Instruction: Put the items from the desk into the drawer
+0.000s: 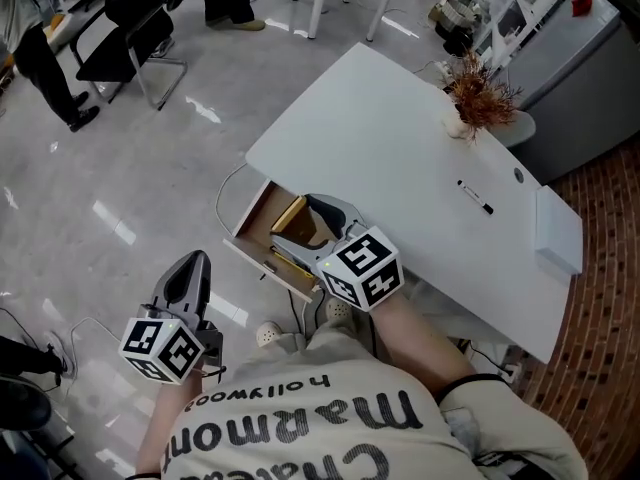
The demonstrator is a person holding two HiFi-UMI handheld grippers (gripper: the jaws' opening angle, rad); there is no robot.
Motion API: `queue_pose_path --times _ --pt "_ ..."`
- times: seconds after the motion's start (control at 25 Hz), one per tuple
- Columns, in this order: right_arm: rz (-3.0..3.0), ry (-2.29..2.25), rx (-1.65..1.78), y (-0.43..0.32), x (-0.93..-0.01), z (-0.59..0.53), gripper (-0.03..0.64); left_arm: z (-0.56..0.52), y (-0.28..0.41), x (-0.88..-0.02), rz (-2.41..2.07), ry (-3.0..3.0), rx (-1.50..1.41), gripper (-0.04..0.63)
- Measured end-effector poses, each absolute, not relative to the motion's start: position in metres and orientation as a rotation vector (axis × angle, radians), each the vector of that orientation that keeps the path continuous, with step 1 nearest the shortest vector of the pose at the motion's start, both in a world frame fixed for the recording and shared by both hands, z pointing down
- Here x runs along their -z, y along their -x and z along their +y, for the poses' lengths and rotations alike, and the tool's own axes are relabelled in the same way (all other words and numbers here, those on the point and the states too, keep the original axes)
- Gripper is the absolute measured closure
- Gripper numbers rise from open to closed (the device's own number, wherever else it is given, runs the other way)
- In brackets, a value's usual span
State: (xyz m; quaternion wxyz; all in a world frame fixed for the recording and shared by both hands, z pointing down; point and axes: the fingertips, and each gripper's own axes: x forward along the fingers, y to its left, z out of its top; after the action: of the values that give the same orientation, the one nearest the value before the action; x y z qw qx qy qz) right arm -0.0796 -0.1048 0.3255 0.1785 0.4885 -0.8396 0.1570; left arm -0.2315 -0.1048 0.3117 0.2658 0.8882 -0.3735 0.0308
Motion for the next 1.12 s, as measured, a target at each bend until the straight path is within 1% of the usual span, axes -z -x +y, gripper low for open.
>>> queue_pose_path --times 0.56,0.96,1.12 --pt "-2.358 -1.215 -0.567 0.104 -0.4 -0.087 0.256 -0.085 0.247 -0.366 -1.054 -2.28 -0.158 0.594" --pt "-2.304 -1.046 -0.644 0.097 -0.466 -0.082 0.258 -0.068 0.234 -0.398 -1.128 -2.166 -0.178 0.594" --pt "-2.286 -1.009 -0.708 0.092 -0.497 -0.081 0.258 -0.058 0.239 -0.412 -1.162 -2.116 -0.196 0.594"
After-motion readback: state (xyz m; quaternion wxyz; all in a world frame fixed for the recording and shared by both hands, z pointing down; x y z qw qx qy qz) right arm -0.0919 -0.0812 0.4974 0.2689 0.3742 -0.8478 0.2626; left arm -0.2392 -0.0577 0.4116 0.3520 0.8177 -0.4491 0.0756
